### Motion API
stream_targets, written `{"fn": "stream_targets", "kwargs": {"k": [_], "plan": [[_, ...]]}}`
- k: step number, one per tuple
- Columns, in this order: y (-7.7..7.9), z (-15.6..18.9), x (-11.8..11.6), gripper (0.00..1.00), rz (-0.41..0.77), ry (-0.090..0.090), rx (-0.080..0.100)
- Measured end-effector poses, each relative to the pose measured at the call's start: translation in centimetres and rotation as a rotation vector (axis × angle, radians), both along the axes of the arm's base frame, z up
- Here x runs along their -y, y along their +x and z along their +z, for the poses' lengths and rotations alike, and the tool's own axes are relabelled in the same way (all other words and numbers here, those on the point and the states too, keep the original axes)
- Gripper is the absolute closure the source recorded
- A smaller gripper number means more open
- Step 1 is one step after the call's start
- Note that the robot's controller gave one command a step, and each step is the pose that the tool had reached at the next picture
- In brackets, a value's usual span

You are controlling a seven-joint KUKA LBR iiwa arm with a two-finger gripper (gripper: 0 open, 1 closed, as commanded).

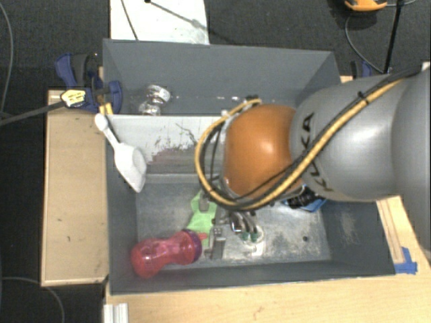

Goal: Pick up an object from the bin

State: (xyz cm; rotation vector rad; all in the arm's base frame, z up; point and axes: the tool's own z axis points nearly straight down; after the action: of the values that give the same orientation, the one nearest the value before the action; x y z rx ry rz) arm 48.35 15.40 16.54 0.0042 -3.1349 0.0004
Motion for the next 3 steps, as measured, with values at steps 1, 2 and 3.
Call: {"fn": "stream_targets", "kwargs": {"k": [1,2,3], "plan": [[0.2,0.4,0.1,0.0,-0.005,0.001,0.008],[0.9,-7.6,-6.7,0.0,0.086,0.003,0.013],[5.0,-9.4,-1.9,0.0,0.314,0.003,0.01]]}}
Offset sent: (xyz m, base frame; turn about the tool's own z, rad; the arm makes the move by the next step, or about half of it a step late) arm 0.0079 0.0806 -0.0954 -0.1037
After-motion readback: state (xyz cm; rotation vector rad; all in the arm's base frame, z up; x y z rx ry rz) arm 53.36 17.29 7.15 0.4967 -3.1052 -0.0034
